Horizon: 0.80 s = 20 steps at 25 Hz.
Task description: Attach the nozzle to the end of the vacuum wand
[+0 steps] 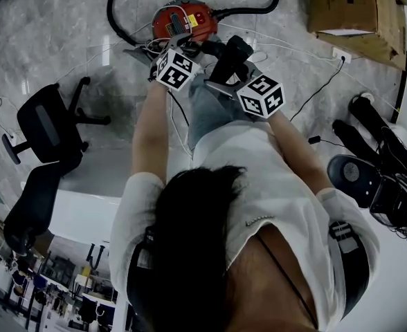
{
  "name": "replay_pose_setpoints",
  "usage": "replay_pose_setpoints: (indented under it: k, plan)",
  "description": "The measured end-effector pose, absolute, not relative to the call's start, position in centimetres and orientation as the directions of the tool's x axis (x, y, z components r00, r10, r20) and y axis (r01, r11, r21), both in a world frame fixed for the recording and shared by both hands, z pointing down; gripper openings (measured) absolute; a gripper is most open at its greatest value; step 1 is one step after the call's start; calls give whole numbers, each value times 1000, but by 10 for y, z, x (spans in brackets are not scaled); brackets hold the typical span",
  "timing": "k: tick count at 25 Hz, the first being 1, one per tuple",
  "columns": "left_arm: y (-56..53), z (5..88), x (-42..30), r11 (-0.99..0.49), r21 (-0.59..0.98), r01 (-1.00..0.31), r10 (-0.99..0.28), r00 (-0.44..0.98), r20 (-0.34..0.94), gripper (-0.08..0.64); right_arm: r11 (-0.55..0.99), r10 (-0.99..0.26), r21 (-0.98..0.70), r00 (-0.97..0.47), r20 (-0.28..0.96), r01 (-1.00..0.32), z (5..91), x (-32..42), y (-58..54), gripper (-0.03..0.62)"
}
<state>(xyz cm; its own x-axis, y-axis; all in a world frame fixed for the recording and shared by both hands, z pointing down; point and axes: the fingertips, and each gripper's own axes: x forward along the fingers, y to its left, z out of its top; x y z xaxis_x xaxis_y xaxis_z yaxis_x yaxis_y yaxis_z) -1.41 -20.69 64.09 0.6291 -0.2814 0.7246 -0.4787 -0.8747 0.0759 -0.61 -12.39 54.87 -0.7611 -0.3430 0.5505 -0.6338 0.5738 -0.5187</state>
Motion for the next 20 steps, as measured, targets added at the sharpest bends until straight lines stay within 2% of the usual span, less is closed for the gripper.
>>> replay_pose_setpoints:
  k: [13, 20]
  plan:
    - [-200, 630, -24, -809, 130, -573, -332, 629, 703, 249, 547, -392, -528, -756, 525, -650, 542, 14, -131, 359]
    - [-187, 617, -39, -695, 176, -697, -421, 593, 686, 249, 533, -406, -567, -777, 481, -629, 533, 25, -132, 359]
